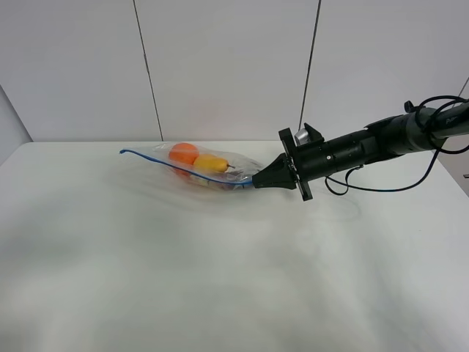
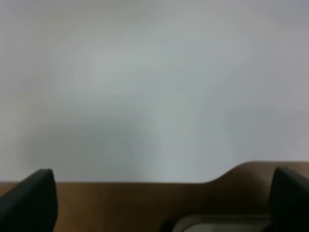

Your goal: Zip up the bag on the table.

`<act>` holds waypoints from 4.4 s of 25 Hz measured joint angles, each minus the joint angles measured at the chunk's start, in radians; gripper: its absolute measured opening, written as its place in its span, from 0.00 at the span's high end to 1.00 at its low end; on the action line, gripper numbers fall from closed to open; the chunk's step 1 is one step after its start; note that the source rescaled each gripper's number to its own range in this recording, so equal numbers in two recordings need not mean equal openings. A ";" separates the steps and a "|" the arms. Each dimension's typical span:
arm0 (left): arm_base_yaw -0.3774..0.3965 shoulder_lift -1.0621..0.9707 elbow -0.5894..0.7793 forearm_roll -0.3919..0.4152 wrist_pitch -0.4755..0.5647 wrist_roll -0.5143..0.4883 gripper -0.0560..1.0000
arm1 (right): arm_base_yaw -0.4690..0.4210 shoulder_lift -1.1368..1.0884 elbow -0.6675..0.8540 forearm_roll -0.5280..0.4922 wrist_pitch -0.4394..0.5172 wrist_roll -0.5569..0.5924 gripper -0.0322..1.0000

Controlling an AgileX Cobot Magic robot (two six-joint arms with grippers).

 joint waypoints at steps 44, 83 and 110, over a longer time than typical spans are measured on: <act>-0.073 -0.427 0.005 -0.006 0.002 -0.001 0.00 | 0.000 -0.156 -0.403 -1.227 -0.002 0.657 0.03; -0.074 -0.427 0.005 -0.006 0.002 -0.001 0.00 | -0.113 -1.579 0.788 -1.252 -0.168 0.678 0.03; -0.076 -0.427 0.005 -0.007 0.001 -0.001 0.00 | -0.113 -2.201 0.872 -1.259 -0.175 0.698 0.03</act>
